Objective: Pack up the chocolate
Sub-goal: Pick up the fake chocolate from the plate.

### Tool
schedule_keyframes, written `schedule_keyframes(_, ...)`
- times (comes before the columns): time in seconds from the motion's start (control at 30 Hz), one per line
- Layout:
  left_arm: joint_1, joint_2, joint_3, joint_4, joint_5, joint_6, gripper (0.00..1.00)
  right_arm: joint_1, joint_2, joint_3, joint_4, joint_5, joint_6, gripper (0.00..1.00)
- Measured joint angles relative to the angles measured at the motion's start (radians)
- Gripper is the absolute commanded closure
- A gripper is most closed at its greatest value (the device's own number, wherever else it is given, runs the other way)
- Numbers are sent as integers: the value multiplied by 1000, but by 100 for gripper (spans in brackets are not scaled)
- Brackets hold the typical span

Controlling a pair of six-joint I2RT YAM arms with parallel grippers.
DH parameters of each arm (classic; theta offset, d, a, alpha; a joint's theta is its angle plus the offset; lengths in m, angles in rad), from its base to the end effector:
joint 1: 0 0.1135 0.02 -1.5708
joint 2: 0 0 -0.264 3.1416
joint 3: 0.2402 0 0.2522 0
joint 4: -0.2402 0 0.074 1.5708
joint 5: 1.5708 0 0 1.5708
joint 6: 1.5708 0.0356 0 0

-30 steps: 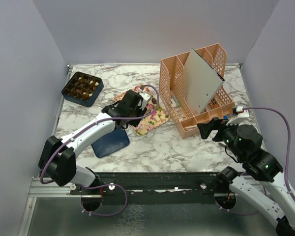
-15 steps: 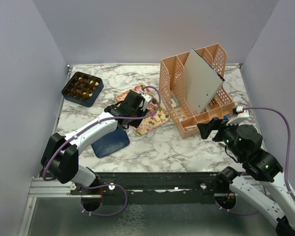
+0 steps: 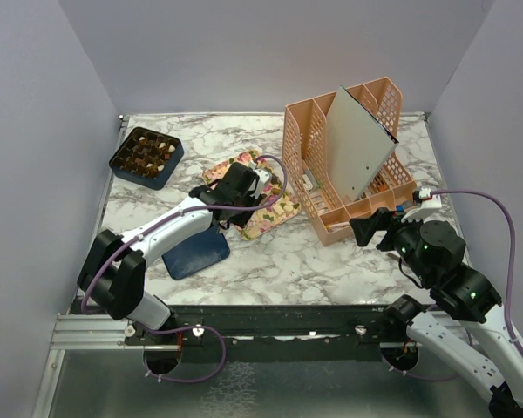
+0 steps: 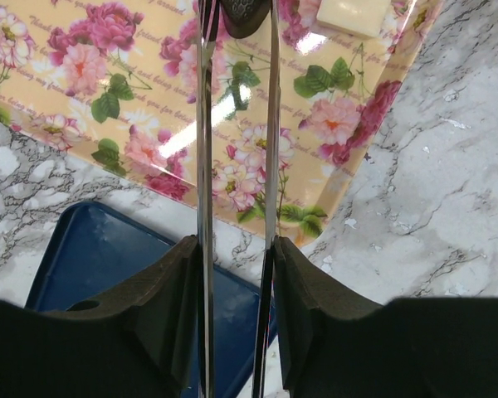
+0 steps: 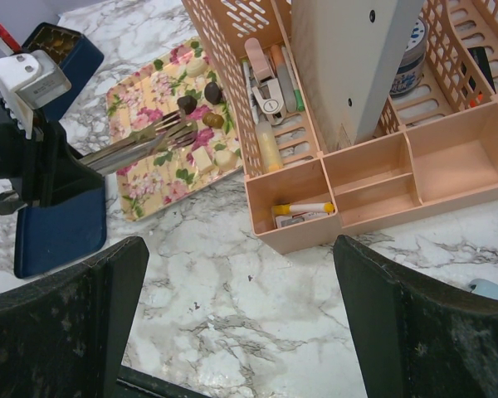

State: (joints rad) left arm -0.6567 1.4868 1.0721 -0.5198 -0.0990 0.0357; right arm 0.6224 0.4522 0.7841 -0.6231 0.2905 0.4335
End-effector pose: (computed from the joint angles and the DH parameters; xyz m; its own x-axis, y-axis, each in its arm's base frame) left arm 0.2487 -0.1872 0.2448 -0.6166 0.5201 -0.5910 0.5834 0.8059 0.1007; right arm 0.0857 0.0489 0.3344 -0.3527 0.2423 -0.9038 -0.2066 0.9219 0.3277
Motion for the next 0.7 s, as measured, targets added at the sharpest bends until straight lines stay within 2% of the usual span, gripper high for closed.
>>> schedule_keyframes(0.2, 0, 7, 0, 0, -3, 3, 65, 0, 0, 0, 0, 0, 0, 1)
schedule_keyframes(0.7, 0, 6, 0, -5, -75, -24, 68, 0, 0, 0, 0, 0, 0, 1)
